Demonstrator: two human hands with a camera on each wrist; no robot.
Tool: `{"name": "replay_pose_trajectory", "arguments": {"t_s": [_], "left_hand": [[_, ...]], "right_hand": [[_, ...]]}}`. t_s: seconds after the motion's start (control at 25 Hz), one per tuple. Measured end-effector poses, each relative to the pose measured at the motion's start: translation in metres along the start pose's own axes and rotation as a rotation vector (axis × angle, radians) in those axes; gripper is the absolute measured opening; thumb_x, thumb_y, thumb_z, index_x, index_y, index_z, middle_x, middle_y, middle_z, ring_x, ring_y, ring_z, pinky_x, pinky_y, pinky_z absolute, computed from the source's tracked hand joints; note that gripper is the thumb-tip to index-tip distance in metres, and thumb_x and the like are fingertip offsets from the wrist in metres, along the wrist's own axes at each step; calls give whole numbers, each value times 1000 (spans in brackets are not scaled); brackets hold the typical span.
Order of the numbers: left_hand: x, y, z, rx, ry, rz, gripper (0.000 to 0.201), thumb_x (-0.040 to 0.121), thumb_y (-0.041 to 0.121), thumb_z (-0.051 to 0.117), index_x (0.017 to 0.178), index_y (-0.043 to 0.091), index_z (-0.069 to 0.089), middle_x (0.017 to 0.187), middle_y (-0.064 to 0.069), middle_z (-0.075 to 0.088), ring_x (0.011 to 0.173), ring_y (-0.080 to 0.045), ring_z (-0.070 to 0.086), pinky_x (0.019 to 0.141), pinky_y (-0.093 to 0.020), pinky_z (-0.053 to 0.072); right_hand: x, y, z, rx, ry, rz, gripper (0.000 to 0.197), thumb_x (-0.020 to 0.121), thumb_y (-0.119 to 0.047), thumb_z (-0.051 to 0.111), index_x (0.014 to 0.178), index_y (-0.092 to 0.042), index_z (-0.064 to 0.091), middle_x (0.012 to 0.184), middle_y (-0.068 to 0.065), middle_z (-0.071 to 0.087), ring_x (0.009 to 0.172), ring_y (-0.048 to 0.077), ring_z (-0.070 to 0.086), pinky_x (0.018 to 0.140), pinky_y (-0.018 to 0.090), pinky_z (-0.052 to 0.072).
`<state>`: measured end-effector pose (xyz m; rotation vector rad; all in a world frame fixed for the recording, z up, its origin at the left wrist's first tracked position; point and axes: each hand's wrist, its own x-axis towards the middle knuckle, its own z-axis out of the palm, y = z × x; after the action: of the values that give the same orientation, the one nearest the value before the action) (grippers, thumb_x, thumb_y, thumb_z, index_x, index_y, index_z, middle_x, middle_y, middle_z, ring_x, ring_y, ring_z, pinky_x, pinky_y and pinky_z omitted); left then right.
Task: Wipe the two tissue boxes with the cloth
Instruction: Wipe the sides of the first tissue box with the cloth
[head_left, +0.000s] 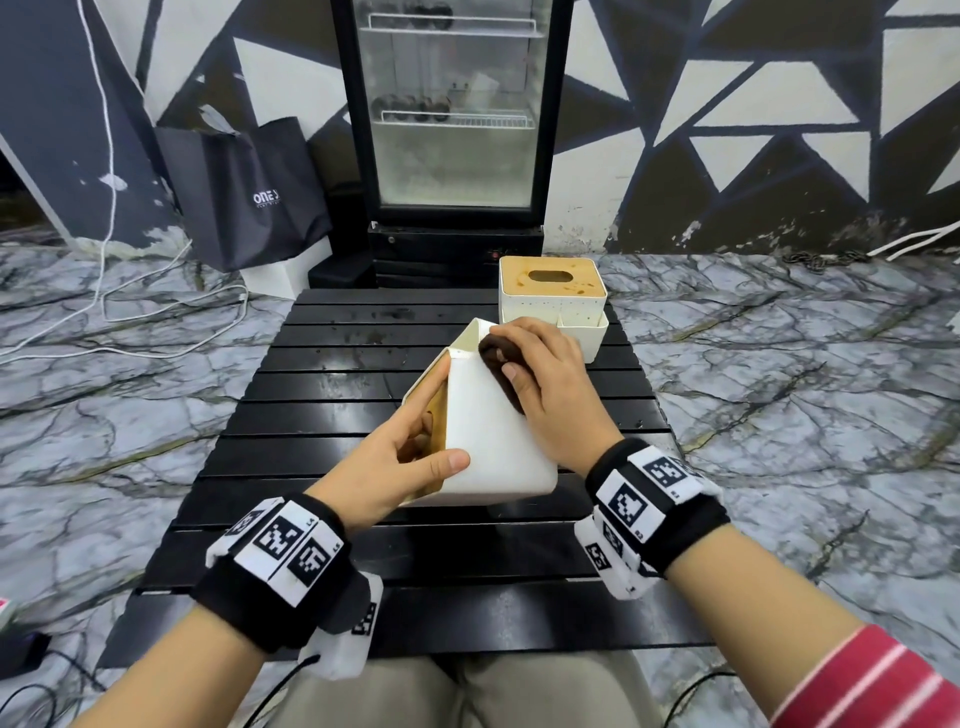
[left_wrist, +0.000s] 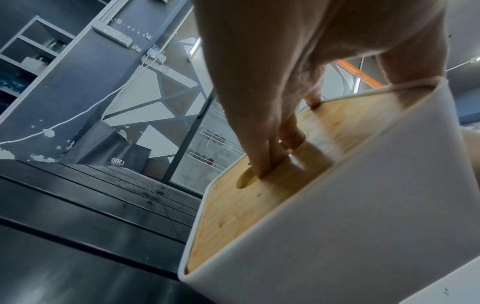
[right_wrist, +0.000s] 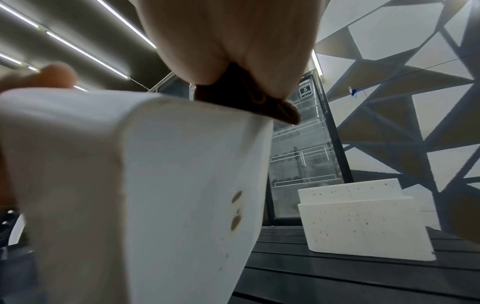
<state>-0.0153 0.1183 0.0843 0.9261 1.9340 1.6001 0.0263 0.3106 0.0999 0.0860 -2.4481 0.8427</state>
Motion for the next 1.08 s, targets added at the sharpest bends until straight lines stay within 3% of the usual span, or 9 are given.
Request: {"name": "replay_pose_trajectory", "arguments": {"t_s": [0.12, 0.24, 0.28, 0.48, 0.6, 0.68, 0.8, 0.96, 1.08], "left_hand": [[-2, 0, -6, 3, -29, -18, 86, 71, 37, 69, 135, 60, 15, 98, 19, 66, 94, -9, 62, 85, -19, 49], [-7, -1, -13, 3, -70, -48, 87, 71, 38, 68, 135, 65, 16, 116, -1, 62, 111, -31, 55, 95, -43, 47], [-8, -2, -17, 3, -88, -51, 85, 71, 37, 68, 133, 67, 18, 120, -5, 60, 114, -32, 53, 97, -45, 45], [-14, 5, -39, 88, -89, -55, 76, 65, 32, 68, 120, 72, 35, 127, 15, 56, 122, -4, 51, 97, -17, 42], [-17, 15, -48, 273, -26, -57, 75, 60, 36, 62, 119, 71, 34, 130, 17, 48, 119, 0, 49, 102, -26, 43], [-17, 24, -41, 364, 69, -41, 71, 59, 41, 62, 122, 59, 35, 129, 19, 46, 115, 2, 49, 103, -30, 43], [-13, 34, -19, 573, 243, -53, 86, 67, 48, 74, 136, 34, 27, 136, 10, 38, 124, -6, 39, 106, -28, 34], [-10, 39, 7, 721, 297, -115, 115, 53, 74, 66, 143, 50, -1, 138, -2, 26, 131, -20, 24, 106, -35, 26], [-2, 41, 10, 693, 365, -117, 101, 63, 63, 70, 142, 53, 7, 135, -3, 27, 130, -23, 24, 105, -35, 28]], "right_hand": [[9, 3, -6, 4, -12, 17, 33, 92, -10, 44, 124, -14, 50, 129, 5, 46, 120, 24, 34, 101, 24, 20], [19, 5, -17, 33, -89, 58, 32, 93, -10, 43, 125, -16, 49, 127, 4, 47, 118, 23, 37, 102, 27, 25], [22, 5, -22, 44, -116, 57, 32, 94, -10, 43, 125, -15, 49, 126, 4, 48, 117, 23, 40, 103, 28, 28], [21, -5, -42, 151, -212, 117, 31, 95, -12, 43, 125, -15, 49, 119, 1, 52, 107, 8, 45, 83, 7, 32], [14, -13, -42, 236, -205, 137, 30, 95, -12, 44, 123, -18, 51, 114, -4, 51, 105, 6, 46, 82, -2, 31], [11, -18, -37, 251, -187, 113, 30, 94, -12, 44, 123, -19, 51, 114, -5, 51, 107, 7, 46, 86, -1, 30], [5, -26, -31, 267, -170, 93, 30, 94, -12, 45, 123, -19, 51, 114, -7, 51, 109, 6, 46, 86, -2, 29], [-1, -34, -26, 301, -168, 52, 31, 94, -10, 45, 123, -18, 51, 116, -5, 51, 110, 6, 46, 91, 3, 31], [-4, -37, -23, 333, -180, 43, 31, 93, -9, 46, 123, -18, 52, 117, -5, 52, 110, 5, 47, 93, 8, 32]]}}
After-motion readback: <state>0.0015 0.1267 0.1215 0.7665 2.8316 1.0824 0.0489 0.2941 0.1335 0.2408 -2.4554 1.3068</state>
